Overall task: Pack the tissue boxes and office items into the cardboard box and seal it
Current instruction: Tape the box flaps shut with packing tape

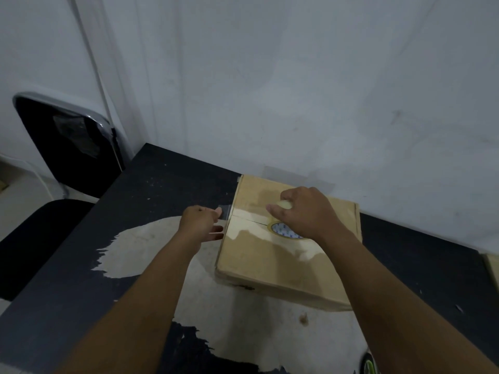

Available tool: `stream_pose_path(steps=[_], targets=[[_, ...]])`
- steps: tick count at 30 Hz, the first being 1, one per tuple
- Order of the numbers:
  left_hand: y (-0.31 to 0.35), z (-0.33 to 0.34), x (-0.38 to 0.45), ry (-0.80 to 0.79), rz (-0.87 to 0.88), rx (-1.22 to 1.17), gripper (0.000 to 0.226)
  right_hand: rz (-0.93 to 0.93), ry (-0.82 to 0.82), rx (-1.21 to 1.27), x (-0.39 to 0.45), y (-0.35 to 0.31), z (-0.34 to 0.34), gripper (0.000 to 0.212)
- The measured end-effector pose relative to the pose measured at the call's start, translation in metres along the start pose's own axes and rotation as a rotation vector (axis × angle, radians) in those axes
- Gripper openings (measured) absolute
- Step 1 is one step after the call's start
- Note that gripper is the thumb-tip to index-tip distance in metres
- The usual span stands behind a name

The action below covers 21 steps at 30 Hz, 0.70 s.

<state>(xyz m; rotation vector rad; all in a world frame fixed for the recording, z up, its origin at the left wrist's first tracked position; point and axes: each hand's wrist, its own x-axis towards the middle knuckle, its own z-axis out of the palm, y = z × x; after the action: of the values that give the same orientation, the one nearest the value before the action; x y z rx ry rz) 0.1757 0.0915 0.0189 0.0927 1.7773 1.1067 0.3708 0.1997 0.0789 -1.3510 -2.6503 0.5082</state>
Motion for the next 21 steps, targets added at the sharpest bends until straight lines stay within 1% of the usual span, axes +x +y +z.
stream_pose_path(steps=[4, 8, 10, 12, 13, 16, 18, 19, 20, 21], targets=[[-0.002, 0.003, 0.006, -0.001, -0.067, 0.013, 0.020, 0.008, -0.014, 0.000, 0.000, 0.000, 0.001, 0.055], [-0.011, 0.007, 0.009, -0.053, -0.175, 0.000, 0.027, 0.012, 0.008, -0.010, 0.000, -0.001, 0.002, 0.051], [-0.012, 0.012, 0.006, -0.084, -0.227, -0.012, 0.023, 0.013, 0.015, -0.024, 0.000, -0.001, 0.003, 0.051], [-0.006, 0.016, 0.001, -0.112, -0.255, -0.073, 0.014, 0.015, 0.017, -0.035, 0.000, -0.002, 0.005, 0.051], [-0.004, 0.018, 0.003, -0.100, -0.268, -0.100, 0.013, 0.017, 0.018, -0.039, 0.001, -0.003, 0.006, 0.052], [-0.011, 0.023, 0.002, 0.001, -0.266, -0.103, 0.022, 0.019, 0.019, -0.053, 0.002, -0.006, 0.008, 0.052], [-0.024, 0.025, 0.004, 0.003, -0.281, -0.101, 0.022, 0.015, 0.019, -0.068, 0.003, -0.007, 0.010, 0.051], [-0.031, 0.026, 0.004, 0.033, -0.270, -0.085, 0.030, 0.013, 0.020, -0.072, 0.002, -0.007, 0.010, 0.051], [-0.038, 0.025, 0.006, 0.118, -0.228, -0.053, 0.042, 0.009, 0.022, -0.072, 0.002, -0.007, 0.011, 0.051], [-0.038, 0.024, 0.007, 0.241, -0.126, -0.036, 0.048, 0.007, 0.029, -0.069, 0.002, -0.006, 0.010, 0.051]])
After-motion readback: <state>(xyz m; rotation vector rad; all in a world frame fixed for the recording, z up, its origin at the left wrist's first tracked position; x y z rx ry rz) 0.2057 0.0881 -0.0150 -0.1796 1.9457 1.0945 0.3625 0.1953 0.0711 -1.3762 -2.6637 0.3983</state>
